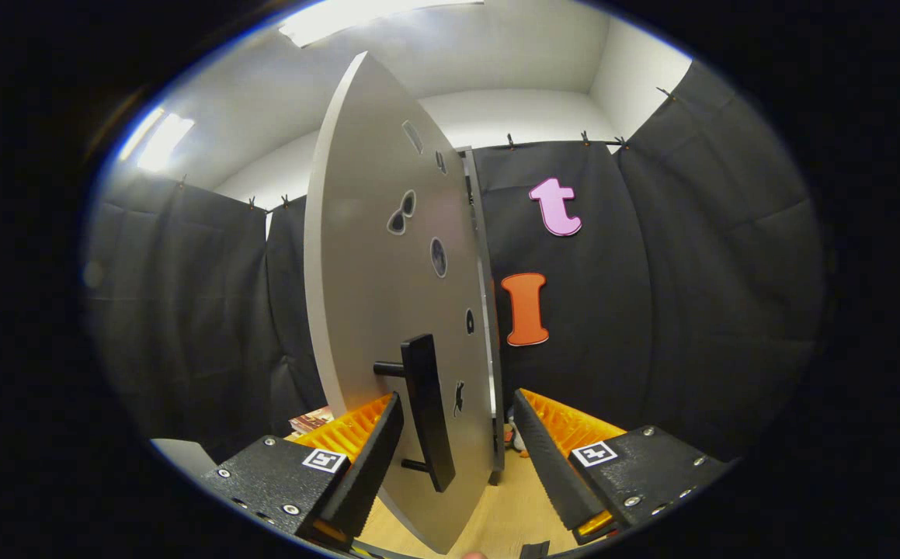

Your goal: Open the shoe cabinet door, grab the shoes and put them into the shoe cabinet, then close the shoe cabinet door.

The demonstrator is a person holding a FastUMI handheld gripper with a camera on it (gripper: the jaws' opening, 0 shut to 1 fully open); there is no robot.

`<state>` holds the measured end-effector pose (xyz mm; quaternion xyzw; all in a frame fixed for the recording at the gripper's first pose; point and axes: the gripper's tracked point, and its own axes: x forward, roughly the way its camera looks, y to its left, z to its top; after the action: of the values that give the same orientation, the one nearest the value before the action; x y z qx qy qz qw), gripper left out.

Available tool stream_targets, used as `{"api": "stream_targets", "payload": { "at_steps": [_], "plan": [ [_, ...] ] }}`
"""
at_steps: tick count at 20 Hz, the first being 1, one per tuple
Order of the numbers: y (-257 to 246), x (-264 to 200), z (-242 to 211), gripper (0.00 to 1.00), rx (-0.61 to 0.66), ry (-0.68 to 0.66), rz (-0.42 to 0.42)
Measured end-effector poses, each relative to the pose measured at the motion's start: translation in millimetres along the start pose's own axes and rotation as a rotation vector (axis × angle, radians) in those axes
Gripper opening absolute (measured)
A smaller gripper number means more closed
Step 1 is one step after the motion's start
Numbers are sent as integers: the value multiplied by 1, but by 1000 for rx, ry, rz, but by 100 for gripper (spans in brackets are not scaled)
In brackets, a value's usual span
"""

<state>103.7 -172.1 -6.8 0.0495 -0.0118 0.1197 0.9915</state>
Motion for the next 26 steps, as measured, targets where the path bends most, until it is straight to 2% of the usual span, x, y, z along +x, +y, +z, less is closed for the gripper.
{"api": "stream_targets", "payload": {
  "at_steps": [14, 21, 26],
  "plan": [
    [80, 42, -12, 90, 22, 4, 144],
    [128, 78, -15, 91, -19, 10, 150],
    [167, 118, -17, 93, -102, 7, 109]
  ]
}}
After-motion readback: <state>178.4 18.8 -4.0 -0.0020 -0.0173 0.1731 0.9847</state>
